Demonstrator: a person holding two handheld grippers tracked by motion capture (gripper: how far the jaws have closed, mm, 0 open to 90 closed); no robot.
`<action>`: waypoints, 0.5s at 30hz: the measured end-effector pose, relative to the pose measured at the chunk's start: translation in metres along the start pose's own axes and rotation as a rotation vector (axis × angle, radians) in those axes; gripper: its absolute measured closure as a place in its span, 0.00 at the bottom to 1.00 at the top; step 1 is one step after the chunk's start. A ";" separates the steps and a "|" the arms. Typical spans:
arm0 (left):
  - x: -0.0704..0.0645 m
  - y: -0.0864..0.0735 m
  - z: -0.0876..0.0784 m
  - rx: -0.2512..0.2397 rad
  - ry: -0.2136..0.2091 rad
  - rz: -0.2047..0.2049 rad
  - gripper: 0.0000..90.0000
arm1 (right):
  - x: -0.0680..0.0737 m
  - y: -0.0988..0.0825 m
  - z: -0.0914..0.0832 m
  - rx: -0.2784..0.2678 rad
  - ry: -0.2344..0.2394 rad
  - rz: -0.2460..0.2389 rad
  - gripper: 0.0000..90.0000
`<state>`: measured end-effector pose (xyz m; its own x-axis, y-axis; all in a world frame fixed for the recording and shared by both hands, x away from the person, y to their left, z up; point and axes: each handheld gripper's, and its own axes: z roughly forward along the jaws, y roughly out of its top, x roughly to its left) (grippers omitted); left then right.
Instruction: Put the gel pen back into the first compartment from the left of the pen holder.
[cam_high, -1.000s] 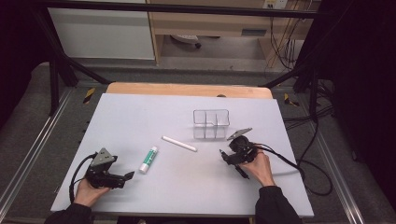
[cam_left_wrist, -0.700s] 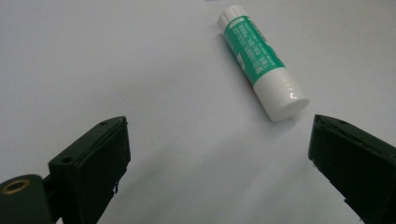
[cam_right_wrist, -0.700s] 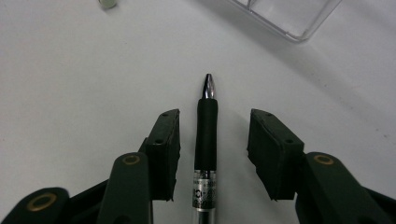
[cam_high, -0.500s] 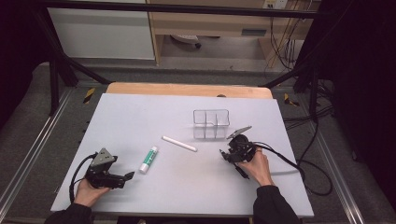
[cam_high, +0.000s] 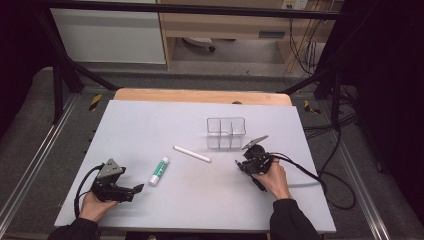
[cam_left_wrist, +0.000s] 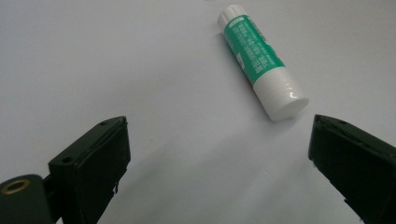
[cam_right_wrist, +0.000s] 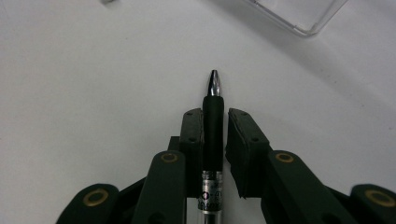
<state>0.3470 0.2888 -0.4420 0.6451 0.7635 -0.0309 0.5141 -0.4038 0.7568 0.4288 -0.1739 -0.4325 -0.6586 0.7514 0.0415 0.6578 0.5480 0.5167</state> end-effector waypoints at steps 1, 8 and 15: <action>0.000 0.000 0.000 0.000 0.000 0.000 0.06 | 0.000 0.000 0.000 -0.001 -0.002 0.000 0.87; 0.000 0.000 0.000 0.000 0.000 0.001 0.06 | 0.002 0.000 0.000 0.008 -0.006 0.007 0.88; 0.000 0.000 0.000 -0.001 0.000 0.001 0.06 | 0.001 0.001 0.000 0.005 -0.004 0.018 0.90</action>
<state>0.3467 0.2889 -0.4416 0.6457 0.7630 -0.0303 0.5128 -0.4039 0.7576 0.4284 -0.1729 -0.4321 -0.6455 0.7623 0.0476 0.6712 0.5365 0.5116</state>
